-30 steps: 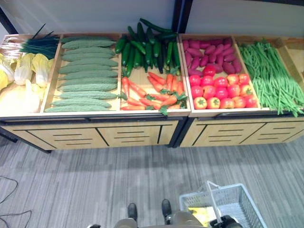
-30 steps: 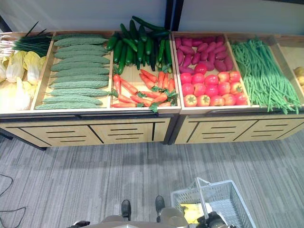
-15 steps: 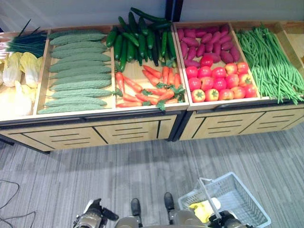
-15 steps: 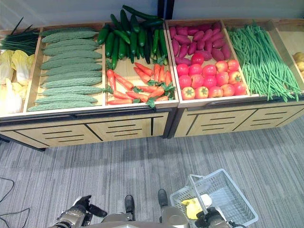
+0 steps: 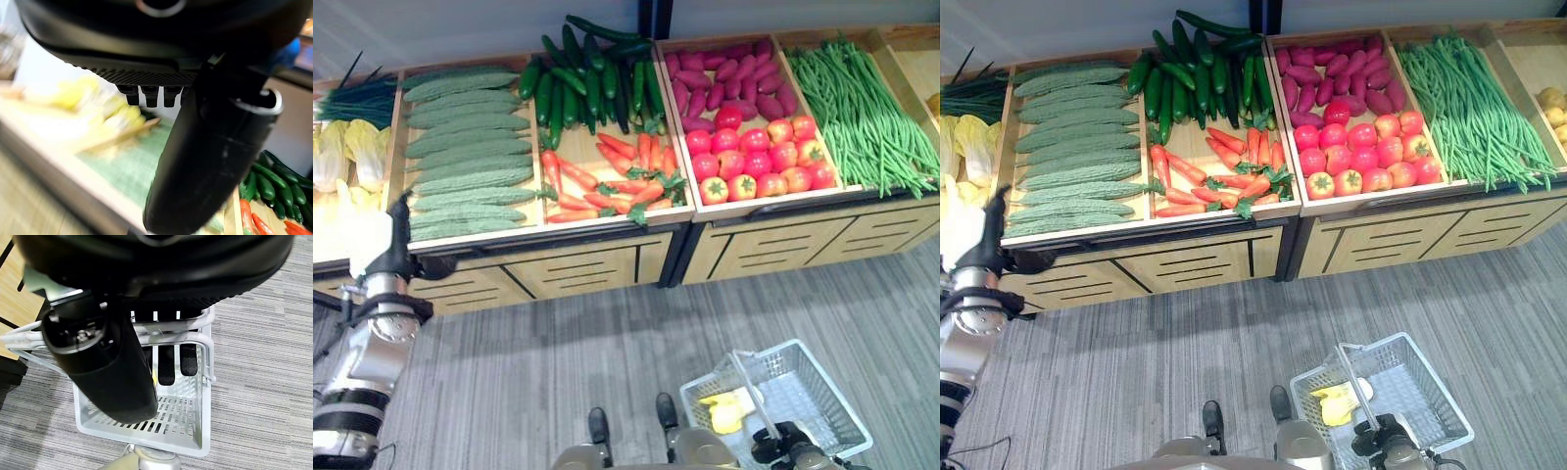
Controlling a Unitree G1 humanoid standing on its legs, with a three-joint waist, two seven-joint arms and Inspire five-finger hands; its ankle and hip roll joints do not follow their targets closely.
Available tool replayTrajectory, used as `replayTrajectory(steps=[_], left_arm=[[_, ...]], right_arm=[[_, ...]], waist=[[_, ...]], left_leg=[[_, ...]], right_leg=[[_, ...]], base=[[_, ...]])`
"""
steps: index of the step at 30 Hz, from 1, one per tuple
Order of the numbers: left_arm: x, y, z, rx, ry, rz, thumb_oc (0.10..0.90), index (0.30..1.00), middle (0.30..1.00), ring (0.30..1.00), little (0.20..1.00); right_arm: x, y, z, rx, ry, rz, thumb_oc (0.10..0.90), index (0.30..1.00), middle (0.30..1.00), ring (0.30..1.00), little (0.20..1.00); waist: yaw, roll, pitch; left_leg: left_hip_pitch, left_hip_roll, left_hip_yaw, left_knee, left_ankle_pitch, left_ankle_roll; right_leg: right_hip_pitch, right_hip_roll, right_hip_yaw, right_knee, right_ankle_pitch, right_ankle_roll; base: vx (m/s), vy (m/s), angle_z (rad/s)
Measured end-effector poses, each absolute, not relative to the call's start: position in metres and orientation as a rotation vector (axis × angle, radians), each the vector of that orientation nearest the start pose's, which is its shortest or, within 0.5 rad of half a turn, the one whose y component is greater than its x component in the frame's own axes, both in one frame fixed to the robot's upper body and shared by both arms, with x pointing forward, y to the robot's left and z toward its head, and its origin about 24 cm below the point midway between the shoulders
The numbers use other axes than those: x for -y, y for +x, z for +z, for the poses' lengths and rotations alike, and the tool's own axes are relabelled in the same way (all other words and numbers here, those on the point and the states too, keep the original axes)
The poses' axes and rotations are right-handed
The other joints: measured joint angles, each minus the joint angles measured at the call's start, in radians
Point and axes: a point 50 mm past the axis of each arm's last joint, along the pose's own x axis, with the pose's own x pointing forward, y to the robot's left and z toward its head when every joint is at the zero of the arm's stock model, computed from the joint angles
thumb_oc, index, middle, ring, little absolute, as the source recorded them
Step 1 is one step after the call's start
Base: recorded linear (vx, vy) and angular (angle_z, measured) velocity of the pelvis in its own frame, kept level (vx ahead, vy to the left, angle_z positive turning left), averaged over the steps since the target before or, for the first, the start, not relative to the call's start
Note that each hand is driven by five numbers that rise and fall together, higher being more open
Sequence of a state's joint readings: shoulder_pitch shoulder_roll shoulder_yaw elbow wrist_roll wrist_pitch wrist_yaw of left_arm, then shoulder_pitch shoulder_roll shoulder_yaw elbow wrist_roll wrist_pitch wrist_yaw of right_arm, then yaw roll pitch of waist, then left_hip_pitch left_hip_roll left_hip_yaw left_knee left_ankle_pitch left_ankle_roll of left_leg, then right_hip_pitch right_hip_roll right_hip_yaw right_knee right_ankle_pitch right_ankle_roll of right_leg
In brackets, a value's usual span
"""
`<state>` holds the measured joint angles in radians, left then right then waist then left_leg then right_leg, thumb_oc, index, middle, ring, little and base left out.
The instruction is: Get the vegetables into the basket
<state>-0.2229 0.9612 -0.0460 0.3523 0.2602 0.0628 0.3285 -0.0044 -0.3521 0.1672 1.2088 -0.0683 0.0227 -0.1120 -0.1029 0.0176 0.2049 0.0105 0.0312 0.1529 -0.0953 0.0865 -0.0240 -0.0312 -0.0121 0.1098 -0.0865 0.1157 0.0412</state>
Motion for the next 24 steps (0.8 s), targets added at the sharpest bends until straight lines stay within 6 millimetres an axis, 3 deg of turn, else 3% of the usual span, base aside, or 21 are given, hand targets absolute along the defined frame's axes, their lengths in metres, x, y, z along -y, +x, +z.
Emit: replayTrajectory(steps=[3,5,10,11,17,22,24], left_arm=[[-0.347,0.290,0.164,0.061,1.440,0.399,0.900,1.000,1.000,1.000,1.000],[-0.333,0.306,0.171,0.110,1.554,0.323,0.900,1.000,1.000,1.000,1.000],[-0.314,0.327,0.169,0.139,1.736,0.211,0.900,1.000,1.000,1.000,1.000],[-0.308,0.335,0.168,0.142,1.789,0.173,0.900,1.000,1.000,1.000,1.000],[-0.299,0.354,0.162,0.114,1.833,0.148,0.900,1.000,1.000,1.000,1.000],[-0.316,0.360,0.145,-0.064,1.816,0.208,0.900,1.000,1.000,1.000,1.000],[-0.317,0.363,0.142,-0.109,1.785,0.230,0.900,1.000,1.000,1.000,1.000]], right_arm=[[0.281,0.090,-0.147,-1.228,-0.560,-0.114,0.400,0.300,0.300,0.300,0.300],[0.284,0.089,-0.146,-1.233,-0.583,-0.110,0.400,0.300,0.300,0.300,0.300],[0.288,0.101,-0.142,-1.195,-0.610,-0.116,0.400,0.300,0.300,0.300,0.300],[0.290,0.107,-0.140,-1.173,-0.619,-0.118,0.400,0.300,0.300,0.300,0.300],[0.297,0.117,-0.134,-1.144,-0.649,-0.138,0.400,0.300,0.300,0.300,0.300],[0.305,0.135,-0.124,-1.092,-0.676,-0.168,0.400,0.300,0.300,0.300,0.300],[0.305,0.137,-0.123,-1.089,-0.667,-0.179,0.400,0.300,0.300,0.300,0.300]], waist=[[-0.012,0.007,-0.008],[-0.025,0.026,-0.020],[-0.093,0.070,-0.047],[-0.118,0.090,-0.055],[-0.167,0.138,-0.065],[-0.193,0.182,-0.061],[-0.196,0.184,-0.057]], left_leg=[[-0.009,-0.001,0.008,0.000,0.000,0.000],[-0.023,-0.003,0.025,0.000,0.000,0.000],[-0.060,-0.008,0.053,-0.001,0.000,0.003],[-0.077,-0.009,0.064,0.000,0.002,0.005],[-0.117,-0.005,0.112,0.000,0.002,0.004],[-0.200,-0.004,0.167,0.001,0.008,0.001],[-0.231,0.001,0.182,0.005,0.012,-0.002]], right_leg=[[-0.014,-0.001,0.007,0.000,0.001,0.002],[-0.035,-0.003,0.022,0.000,0.003,0.005],[-0.082,-0.006,0.051,0.000,0.014,0.010],[-0.106,-0.006,0.061,0.001,0.024,0.010],[-0.171,0.005,0.116,0.002,0.034,0.015],[-0.280,0.014,0.169,0.004,0.061,0.023],[-0.318,0.022,0.184,0.005,0.069,0.022]], base=[[0.03,0.026,-0.06],[0.03,0.018,-0.17],[0.02,0.015,-0.21],[0.02,-0.018,-0.34],[0.00,-0.010,-0.30],[-0.02,-0.044,-0.33],[0.01,-0.039,-0.19]])
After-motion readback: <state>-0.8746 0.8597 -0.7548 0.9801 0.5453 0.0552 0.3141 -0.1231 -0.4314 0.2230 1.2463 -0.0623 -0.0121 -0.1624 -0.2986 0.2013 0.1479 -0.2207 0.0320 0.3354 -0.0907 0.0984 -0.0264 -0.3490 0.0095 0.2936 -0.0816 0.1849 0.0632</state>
